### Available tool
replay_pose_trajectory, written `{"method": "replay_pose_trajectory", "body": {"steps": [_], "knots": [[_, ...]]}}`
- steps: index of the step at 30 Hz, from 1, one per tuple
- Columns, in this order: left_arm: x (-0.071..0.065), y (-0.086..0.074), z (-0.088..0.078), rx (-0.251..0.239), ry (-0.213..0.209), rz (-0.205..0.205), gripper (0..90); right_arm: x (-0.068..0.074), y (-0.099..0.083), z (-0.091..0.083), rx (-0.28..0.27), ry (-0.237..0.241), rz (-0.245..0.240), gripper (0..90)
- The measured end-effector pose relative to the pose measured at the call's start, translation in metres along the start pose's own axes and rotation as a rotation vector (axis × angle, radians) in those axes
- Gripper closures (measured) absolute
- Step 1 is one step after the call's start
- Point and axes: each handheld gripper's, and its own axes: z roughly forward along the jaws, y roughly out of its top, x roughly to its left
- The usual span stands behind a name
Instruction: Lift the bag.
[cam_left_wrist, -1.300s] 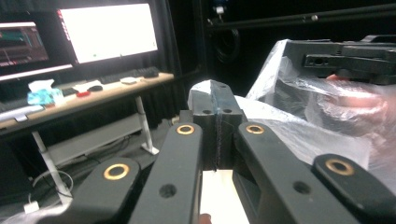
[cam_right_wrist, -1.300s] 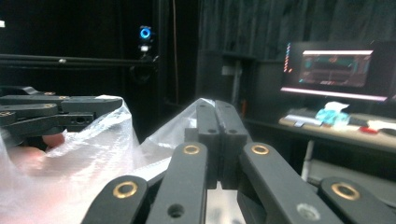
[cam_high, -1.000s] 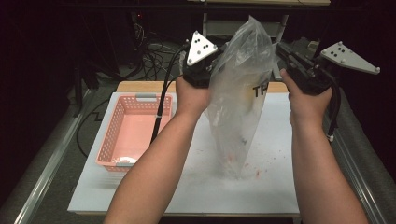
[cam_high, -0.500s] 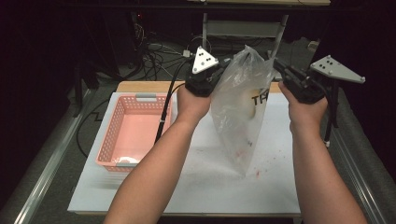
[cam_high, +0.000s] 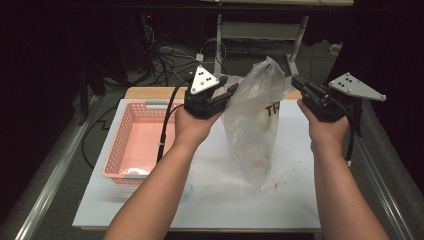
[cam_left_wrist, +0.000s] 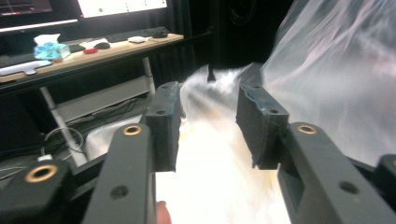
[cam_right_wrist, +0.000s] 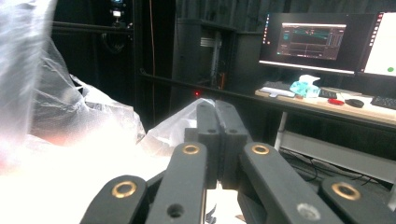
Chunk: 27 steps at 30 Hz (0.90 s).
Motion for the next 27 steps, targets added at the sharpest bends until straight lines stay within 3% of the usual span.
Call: {"method": "replay_pose_trajectory", "body": {"steps": [4,9,13,15,19,27], "knots": [[-0.005,-0.017,-0.017,0.012,0.012,0.005,50.3,0.001,-0.002,0.000,0.003,0.000,0.008,90.0],[-0.013,-0.047,-0.035,0.032,0.011,-0.022,44.5,0.002,-0.005,-0.001,0.015,-0.001,-0.001,90.0],[-0.015,-0.076,-0.046,0.064,-0.019,-0.124,38.0,0.002,-0.007,-0.002,0.016,0.001,-0.005,90.0],[-0.020,-0.091,-0.051,0.077,-0.039,-0.149,34.7,0.002,-0.008,-0.004,0.020,0.003,-0.012,90.0],[-0.037,-0.120,-0.055,0.133,-0.084,-0.155,28.6,0.004,-0.008,-0.006,0.020,0.017,-0.014,90.0],[-0.060,-0.153,-0.042,0.218,-0.206,-0.161,11.2,0.013,-0.004,-0.017,-0.007,0.058,-0.020,81.0]]}}
